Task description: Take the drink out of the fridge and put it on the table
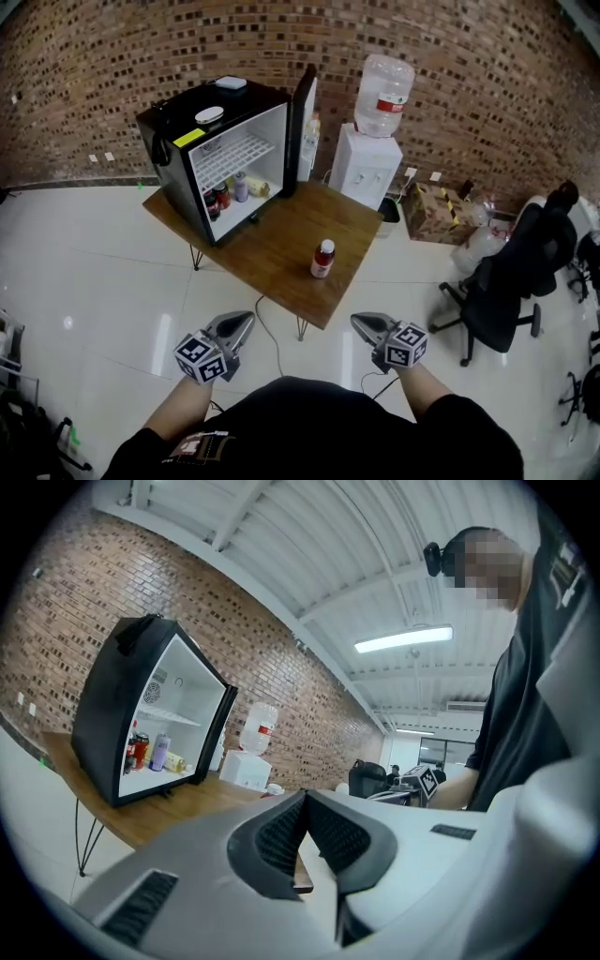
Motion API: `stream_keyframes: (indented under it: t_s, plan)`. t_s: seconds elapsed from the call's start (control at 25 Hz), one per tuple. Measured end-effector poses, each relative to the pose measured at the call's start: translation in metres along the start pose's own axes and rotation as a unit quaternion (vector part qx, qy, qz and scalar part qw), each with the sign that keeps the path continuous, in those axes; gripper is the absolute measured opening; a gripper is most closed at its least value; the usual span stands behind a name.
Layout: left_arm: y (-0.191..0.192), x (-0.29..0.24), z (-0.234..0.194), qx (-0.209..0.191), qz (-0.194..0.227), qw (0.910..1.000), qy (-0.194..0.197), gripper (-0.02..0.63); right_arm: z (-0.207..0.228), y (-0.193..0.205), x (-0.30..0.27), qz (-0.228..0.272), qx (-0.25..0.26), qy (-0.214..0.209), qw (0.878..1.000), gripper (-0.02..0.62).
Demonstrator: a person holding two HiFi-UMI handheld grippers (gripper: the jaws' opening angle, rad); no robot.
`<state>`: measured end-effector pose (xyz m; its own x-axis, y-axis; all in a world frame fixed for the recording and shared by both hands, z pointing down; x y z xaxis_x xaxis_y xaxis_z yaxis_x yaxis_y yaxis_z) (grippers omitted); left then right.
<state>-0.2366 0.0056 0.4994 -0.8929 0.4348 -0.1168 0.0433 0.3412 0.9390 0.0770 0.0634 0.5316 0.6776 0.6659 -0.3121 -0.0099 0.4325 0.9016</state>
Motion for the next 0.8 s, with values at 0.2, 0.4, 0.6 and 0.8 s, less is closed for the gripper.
stream_keyframes:
  t_s: [0.2, 0.4, 0.6, 0.8]
  plan:
    - [0.009, 0.011, 0.043, -0.007, -0.002, 0.9999, -0.012, 0.002, -0.009, 0.005, 0.045, 0.007, 0.007, 0.002, 1.0, 0.001]
    - [0.038, -0.013, 0.132, -0.007, 0.004, 0.9988, -0.049, 0.002, -0.003, 0.034, 0.124, 0.009, 0.021, -0.037, 0.999, 0.001]
    - [0.064, -0.054, 0.208, -0.003, -0.014, 0.9987, -0.049, 0.002, -0.004, 0.05, 0.19, 0.021, 0.015, -0.09, 0.996, 0.001]
    - [0.073, -0.082, 0.272, -0.019, -0.025, 0.9992, -0.023, 0.002, -0.011, 0.068, 0.242, 0.023, 0.006, -0.109, 0.994, 0.001]
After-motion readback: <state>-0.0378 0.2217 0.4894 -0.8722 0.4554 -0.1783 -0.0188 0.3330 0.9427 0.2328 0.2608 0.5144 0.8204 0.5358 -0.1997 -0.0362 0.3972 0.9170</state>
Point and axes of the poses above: the fingertips, and each gripper's own axes: x backward along the fingers, z to its right, y out of its underside, the point moved 5 cm from there along x, backward along the fingers, and after that the axes turned 4 degrees about -z, right-handed, at the moved point
